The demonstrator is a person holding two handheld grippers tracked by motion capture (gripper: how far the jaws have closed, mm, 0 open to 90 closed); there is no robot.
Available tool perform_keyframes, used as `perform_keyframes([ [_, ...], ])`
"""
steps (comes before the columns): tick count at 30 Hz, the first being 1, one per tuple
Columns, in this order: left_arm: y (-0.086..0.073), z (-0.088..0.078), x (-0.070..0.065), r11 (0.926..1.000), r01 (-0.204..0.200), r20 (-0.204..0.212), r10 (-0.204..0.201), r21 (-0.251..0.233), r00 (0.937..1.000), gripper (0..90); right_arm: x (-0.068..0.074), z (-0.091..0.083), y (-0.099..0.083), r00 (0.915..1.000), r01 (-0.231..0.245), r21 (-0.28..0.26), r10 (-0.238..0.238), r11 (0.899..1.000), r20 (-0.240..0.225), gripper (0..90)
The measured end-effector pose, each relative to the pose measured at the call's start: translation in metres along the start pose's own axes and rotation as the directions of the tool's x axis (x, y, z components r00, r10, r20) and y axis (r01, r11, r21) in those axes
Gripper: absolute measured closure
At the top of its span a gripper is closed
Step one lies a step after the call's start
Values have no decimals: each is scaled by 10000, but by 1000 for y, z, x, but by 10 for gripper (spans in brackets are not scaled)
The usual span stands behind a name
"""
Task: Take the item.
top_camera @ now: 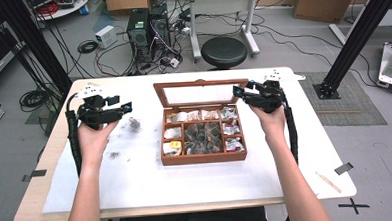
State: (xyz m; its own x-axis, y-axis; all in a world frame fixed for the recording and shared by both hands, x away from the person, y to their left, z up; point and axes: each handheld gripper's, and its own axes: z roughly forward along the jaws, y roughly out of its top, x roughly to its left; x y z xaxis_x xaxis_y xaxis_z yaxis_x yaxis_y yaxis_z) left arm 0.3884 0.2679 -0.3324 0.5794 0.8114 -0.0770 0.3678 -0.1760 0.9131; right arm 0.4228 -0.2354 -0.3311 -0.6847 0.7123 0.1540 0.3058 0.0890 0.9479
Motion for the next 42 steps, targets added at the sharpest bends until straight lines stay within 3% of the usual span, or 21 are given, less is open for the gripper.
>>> perform_keyframes([
  [11, -18, -18, -22, 9962, -278, 1005, 361, -825, 9943, 356, 1, -1, -1, 10000, 25, 20, -25, 10000, 21, 473],
  [15, -23, -23, -25, 9960, -179, 1304, 293, -874, 9910, 347, 1, -1, -1, 10000, 44, 26, -44, 10000, 28, 473],
  [19, -30, -30, -32, 9941, -380, 1411, 521, -1014, 9886, 339, 0, -1, -1, 10000, 9, 23, -9, 10000, -1, 473],
  [24, -40, -36, -39, 9929, -342, 1794, 545, -1144, 9823, 333, 1, -1, -1, 10000, -1, 51, 0, 10000, 28, 473],
  [29, -44, -41, -42, 9903, -653, 1780, 867, -1229, 9802, 331, 1, -1, -1, 10000, 33, 44, -33, 10000, 36, 473],
  [42, -47, -40, -41, 9926, -560, 1676, 737, -1081, 9831, 328, 1, -1, -1, 10000, 2, 15, -3, 10000, 30, 472],
])
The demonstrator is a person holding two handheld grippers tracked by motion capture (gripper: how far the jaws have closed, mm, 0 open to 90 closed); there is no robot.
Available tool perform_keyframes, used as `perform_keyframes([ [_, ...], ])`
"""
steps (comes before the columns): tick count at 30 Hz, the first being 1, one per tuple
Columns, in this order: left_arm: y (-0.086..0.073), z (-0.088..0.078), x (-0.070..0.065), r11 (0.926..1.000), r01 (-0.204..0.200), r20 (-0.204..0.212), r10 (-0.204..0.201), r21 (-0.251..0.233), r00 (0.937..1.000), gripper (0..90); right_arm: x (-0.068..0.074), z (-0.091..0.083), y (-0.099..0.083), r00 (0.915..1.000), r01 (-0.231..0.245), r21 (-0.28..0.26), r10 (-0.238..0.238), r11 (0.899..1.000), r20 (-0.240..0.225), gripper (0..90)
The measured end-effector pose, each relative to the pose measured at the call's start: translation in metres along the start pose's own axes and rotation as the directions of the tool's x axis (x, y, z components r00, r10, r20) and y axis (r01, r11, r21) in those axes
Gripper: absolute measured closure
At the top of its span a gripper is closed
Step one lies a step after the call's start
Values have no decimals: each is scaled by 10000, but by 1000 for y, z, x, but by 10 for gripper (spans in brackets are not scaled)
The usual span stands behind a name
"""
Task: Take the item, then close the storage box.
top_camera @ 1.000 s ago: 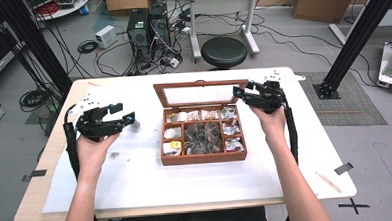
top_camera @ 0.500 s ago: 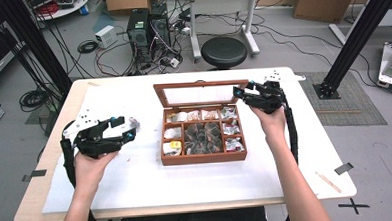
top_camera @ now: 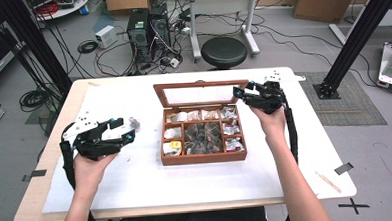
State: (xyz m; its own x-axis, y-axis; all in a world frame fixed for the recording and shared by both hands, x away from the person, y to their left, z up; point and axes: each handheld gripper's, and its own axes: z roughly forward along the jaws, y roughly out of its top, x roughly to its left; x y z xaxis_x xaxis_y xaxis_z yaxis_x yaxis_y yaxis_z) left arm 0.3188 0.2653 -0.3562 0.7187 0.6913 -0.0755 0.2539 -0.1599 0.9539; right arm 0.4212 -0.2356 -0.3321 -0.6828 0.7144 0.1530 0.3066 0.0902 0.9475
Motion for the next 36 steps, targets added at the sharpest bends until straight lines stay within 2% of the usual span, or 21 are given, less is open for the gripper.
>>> perform_keyframes([
  [17, 3, 3, -2, 10000, -45, 132, 46, -37, 9999, 328, 1, -1, 0, 10000, 5, 62, -5, 10000, -7, 471],
  [36, 4, -7, 1, 9997, 17, -26, -17, -260, 10000, 328, 3, -7, 2, 10000, -28, 54, 27, 10000, 63, 435],
])
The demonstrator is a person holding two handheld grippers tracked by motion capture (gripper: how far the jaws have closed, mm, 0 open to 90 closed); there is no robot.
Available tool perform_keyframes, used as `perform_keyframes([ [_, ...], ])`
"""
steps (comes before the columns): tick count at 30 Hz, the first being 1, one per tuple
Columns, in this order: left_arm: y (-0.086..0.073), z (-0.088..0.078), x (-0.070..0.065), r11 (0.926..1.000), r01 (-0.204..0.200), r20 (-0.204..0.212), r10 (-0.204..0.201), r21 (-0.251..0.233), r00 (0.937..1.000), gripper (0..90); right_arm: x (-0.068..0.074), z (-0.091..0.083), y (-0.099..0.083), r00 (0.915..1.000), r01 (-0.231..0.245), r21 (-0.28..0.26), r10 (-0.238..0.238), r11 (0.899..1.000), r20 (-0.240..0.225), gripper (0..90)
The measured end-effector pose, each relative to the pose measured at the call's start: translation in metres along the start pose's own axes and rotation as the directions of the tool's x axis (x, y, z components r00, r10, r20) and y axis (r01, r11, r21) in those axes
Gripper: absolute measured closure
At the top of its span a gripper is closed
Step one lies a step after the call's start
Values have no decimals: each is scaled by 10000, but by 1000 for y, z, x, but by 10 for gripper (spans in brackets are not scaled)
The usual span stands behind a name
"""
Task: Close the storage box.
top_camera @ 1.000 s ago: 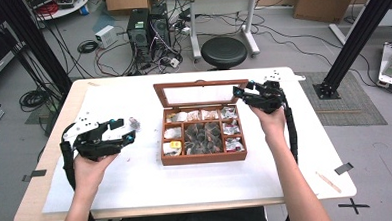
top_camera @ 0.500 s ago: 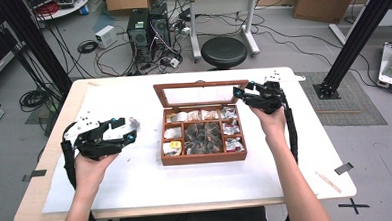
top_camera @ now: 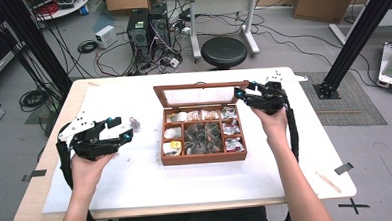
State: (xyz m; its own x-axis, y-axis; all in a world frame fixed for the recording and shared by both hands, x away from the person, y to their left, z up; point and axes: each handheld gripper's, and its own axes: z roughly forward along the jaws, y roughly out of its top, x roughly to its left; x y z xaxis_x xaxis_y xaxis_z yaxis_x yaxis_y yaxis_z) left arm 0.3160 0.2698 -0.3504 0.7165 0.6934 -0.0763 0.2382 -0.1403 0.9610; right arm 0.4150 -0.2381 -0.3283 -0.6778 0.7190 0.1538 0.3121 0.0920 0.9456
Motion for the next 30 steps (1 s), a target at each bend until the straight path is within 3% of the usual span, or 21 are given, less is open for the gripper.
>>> perform_keyframes([
  [14, 1, 3, -4, 10000, 29, 119, -30, 84, 9999, 328, 6, -8, -4, 9999, 91, 449, -96, 9990, 96, 377],
  [19, 1, 4, -5, 9999, 56, 123, -57, 101, 9999, 328, 14, -8, -5, 9995, 305, 841, -315, 9960, 102, 361],
  [21, 1, 4, -5, 9999, 53, 122, -54, 99, 9999, 328, 18, -9, -8, 9986, 441, 687, -460, 9967, 263, 361],
  [30, 1, 3, -5, 10000, 48, 104, -49, 74, 9999, 328, 19, -13, -18, 9990, -59, 670, 30, 9977, 443, 352],
])
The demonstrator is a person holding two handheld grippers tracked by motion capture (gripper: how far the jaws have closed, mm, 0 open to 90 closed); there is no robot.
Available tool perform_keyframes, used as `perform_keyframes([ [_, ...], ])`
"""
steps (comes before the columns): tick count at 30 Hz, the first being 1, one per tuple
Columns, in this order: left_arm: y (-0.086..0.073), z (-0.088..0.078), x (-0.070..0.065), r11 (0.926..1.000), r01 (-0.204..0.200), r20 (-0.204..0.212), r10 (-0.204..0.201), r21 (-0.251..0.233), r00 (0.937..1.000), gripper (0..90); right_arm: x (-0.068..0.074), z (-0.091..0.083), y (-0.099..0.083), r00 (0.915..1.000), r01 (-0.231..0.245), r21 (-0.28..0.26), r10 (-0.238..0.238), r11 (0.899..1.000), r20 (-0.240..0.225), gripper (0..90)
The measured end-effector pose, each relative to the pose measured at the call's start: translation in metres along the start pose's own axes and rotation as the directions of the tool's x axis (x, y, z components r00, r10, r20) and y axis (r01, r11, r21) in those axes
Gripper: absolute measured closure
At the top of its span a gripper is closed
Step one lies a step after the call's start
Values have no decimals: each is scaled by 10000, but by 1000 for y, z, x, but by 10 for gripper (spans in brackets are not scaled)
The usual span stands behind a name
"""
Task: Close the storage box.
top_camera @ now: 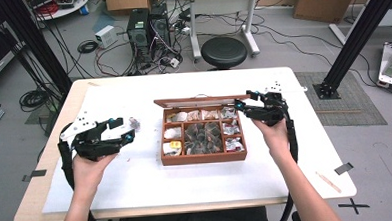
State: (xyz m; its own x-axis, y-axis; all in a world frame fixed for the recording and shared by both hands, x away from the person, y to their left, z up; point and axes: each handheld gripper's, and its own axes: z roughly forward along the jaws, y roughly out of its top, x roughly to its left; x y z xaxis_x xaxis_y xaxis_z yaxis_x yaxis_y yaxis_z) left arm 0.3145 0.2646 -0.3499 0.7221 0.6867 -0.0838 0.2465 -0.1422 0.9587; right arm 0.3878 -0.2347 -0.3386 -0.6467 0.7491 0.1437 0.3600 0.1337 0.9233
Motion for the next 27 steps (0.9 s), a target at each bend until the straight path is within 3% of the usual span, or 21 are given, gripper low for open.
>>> perform_keyframes([
  [4, 0, 0, 0, 10000, -15, 12, 15, 9, 10000, 328, 3, -3, -4, 9998, 167, 105, -168, 9998, 48, 351],
  [10, 0, 1, -1, 10000, -7, 15, 6, 26, 10000, 328, 2, -6, -13, 9986, 391, 301, -380, 9988, -377, 349],
  [15, 0, 2, -1, 10000, -12, 12, 12, 36, 10000, 328, 5, -10, -20, 9980, 571, 529, -555, 9970, -303, 349],
  [27, -1, 2, -2, 10000, -15, 18, 15, 38, 10000, 328, 11, -14, -36, 9997, 152, 1106, -130, 9937, -210, 330],
])
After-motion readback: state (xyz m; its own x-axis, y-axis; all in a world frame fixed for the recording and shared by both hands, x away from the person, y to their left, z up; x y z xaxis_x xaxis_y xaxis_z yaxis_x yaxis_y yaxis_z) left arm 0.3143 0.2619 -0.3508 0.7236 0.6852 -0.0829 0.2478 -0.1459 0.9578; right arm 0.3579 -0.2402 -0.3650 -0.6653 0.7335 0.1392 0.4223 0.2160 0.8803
